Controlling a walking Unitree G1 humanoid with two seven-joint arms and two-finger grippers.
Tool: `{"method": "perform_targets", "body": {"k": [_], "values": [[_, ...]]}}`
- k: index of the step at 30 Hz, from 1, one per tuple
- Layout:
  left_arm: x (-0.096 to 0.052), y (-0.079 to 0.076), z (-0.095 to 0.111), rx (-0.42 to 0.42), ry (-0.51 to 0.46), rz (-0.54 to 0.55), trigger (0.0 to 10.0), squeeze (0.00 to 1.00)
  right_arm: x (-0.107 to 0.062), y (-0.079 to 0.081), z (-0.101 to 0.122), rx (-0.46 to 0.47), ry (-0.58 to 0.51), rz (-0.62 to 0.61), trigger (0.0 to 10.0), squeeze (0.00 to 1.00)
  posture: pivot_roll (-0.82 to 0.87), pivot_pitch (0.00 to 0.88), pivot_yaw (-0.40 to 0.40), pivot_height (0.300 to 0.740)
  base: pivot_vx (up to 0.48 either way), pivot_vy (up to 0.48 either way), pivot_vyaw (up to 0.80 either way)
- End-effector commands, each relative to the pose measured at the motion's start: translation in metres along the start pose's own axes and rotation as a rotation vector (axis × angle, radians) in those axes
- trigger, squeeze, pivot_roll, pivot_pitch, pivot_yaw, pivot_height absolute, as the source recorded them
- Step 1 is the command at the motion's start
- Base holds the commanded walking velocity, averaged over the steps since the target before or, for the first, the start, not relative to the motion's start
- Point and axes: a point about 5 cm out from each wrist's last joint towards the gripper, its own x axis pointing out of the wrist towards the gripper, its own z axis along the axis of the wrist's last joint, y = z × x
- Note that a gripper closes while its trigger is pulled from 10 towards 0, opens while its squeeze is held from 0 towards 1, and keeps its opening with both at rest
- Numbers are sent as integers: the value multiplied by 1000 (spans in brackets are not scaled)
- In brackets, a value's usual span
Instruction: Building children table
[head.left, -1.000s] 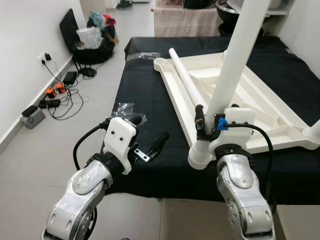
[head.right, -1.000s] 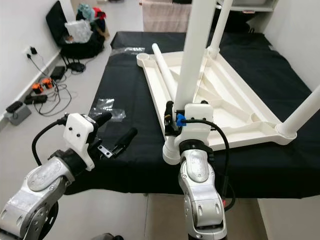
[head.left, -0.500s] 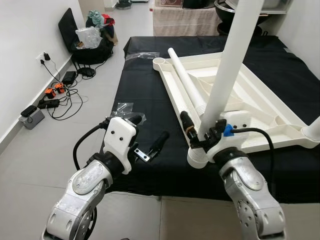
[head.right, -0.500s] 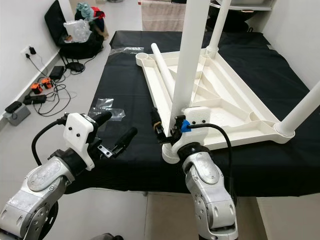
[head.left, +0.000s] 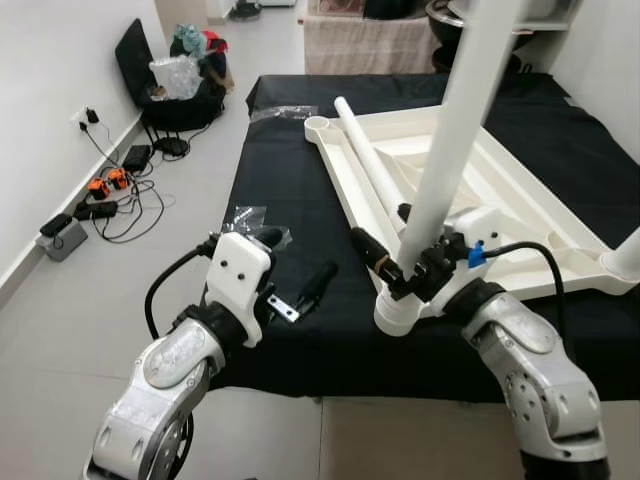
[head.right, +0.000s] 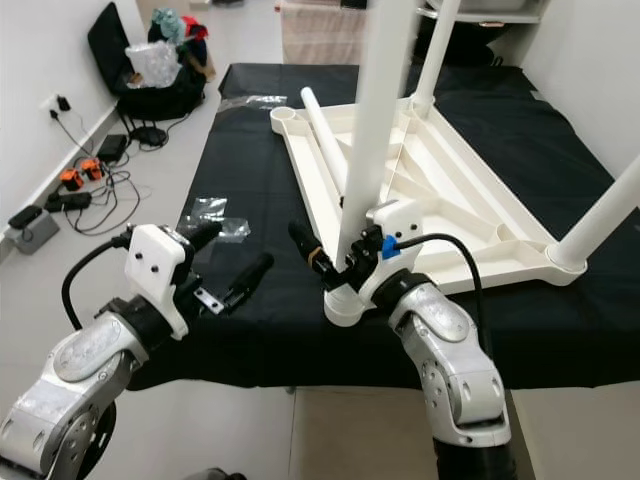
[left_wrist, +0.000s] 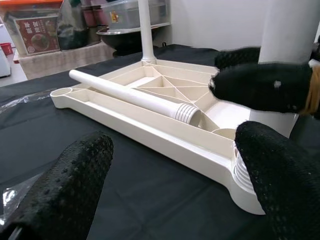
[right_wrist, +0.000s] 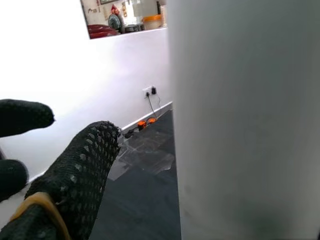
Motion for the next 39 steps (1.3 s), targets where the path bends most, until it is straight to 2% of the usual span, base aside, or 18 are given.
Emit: {"method": "perform_targets", "body": {"k": [1, 2, 4, 5, 7, 9, 10, 12, 16, 18, 23, 24, 25, 26, 35, 38, 39], "values": [[-1, 0, -2, 2, 8, 2, 10000, 0, 1, -1, 0, 16, -12, 16, 10000, 0, 32, 79, -16, 740, 0, 0, 0], [-1, -1, -2, 0, 7, -1, 10000, 0, 6, -11, 1, 15, -8, 33, 10000, 0, 34, 79, -19, 740, 0, 0, 0], [-1, -1, -2, 0, 7, -1, 10000, 0, 6, -11, 1, 15, -8, 33, 10000, 0, 34, 79, -19, 740, 0, 0, 0], [-1, -3, -2, -5, 6, -3, 10000, 0, 12, -25, 4, 44, -1, 80, 10000, 0, 41, 77, -25, 740, 0, 0, 0], [-1, -3, -2, -5, 6, -3, 10000, 0, 12, -25, 4, 44, -1, 80, 10000, 0, 41, 77, -25, 740, 0, 0, 0], [-1, -6, -3, -12, 7, -7, 10000, 0, 19, -39, 8, 91, 24, 196, 10000, 0, 46, 76, -30, 740, 0, 0, 0], [-1, -6, -3, -12, 7, -7, 10000, 0, 19, -39, 8, 91, 24, 196, 10000, 0, 46, 76, -30, 740, 0, 0, 0], [-2, -8, -3, -17, 7, -8, 10000, 0, 16, -40, 12, 121, 55, 349, 10000, 0, 48, 75, -33, 740, 0, 0, 0], [-2, -9, -3, -18, 8, -9, 10000, 0, 15, -41, 13, 126, 75, 396, 10000, 0, 51, 75, -33, 740, 0, 0, 0], [-3, -10, -3, -20, 9, -8, 10000, 0, 11, -44, 17, 146, 100, 498, 10000, 0, 53, 73, -33, 740, 0, 0, 0], [-3, -10, -3, -20, 9, -7, 10000, 0, 11, -49, 20, 142, 102, 536, 10000, 0, 50, 68, -30, 740, 0, 0, 0], [-3, -10, -3, -20, 8, -7, 10000, 0, 13, -51, 20, 137, 99, 540, 9020, 0, 50, 63, -29, 740, 0, 0, 0], [-3, -10, -3, -20, 8, -7, 10000, 0, 13, -51, 20, 137, 99, 540, 9020, 0, 50, 63, -29, 740, 0, 0, 0], [-2, -11, -3, -21, 6, -9, 10000, 0, 14, -52, 20, 129, 91, 533, 0, 0, 49, 62, -28, 740, 0, 0, 0], [-2, -10, -3, -15, 5, -6, 10000, 0, 15, -54, 16, 97, 59, 502, 0, 0, 49, 55, -27, 740, 0, 0, 0], [-2, -10, -3, -13, 5, -4, 10000, 0, 15, -54, 14, 97, 52, 474, 0, 0, 48, 54, -26, 740, 0, 0, 0], [-2, -9, -3, -11, 3, -2, 10000, 0, 14, -53, 11, 90, 43, 424, 0, 0, 45, 51, -23, 740, 0, 0, 0]]}}
